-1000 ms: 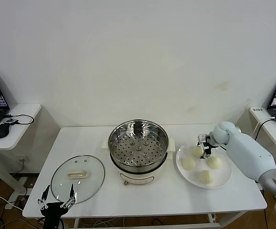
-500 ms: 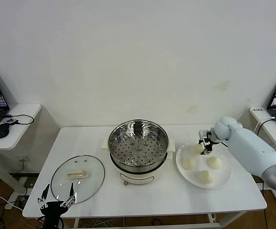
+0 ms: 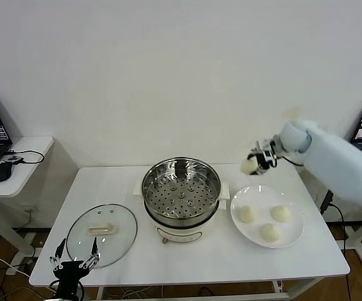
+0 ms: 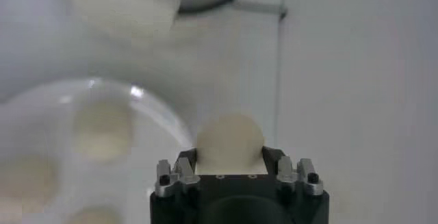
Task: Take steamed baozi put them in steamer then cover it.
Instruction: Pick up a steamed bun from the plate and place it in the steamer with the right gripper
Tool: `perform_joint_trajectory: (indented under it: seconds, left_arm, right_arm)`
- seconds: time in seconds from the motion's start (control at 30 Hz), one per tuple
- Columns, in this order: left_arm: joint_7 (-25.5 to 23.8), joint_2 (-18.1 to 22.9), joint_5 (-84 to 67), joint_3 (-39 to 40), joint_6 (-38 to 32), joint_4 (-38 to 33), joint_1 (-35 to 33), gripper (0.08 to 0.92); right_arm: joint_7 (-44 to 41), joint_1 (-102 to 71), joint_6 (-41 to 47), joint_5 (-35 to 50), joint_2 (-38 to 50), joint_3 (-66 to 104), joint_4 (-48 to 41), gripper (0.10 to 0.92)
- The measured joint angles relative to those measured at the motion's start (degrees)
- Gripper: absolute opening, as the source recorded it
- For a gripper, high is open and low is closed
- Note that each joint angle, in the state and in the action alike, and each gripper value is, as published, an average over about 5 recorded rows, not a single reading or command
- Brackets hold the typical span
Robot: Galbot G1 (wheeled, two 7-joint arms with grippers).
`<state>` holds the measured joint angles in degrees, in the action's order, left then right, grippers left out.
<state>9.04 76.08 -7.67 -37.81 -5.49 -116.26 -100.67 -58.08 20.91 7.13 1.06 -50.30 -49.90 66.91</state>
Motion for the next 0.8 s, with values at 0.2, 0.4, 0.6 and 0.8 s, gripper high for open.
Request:
perform_joint_trajectory:
  seconds: [0.2, 0.4, 0.6, 0.8]
  left_arm:
    - [0.0, -0.4, -1.0, -0.9, -0.2, -0.4, -0.1, 0.823]
    - [0.1, -0.5, -1.5, -1.7, -0.2, -0.9, -0.3, 0.823]
    - [0.1, 0.0, -1.7, -2.1, -0.1, -1.4, -0.3, 0.823]
    - [0.1, 0.3, -1.8, -2.1, 0.0, -1.4, 0.1, 0.823]
  right_arm:
    - [0.7, 6.1, -1.9, 4.0, -5.2, -6.0, 1.6, 0.618]
    - [1.3, 8.4, -5.7, 4.4, -10.9, -10.8, 1.9, 0.619]
    - [2.5, 8.4, -11.3, 1.3, -15.7, -14.6, 1.2, 0.627]
    - [3.8, 7.3, -17.5, -3.7, -18.4, -17.2, 0.0, 0.628]
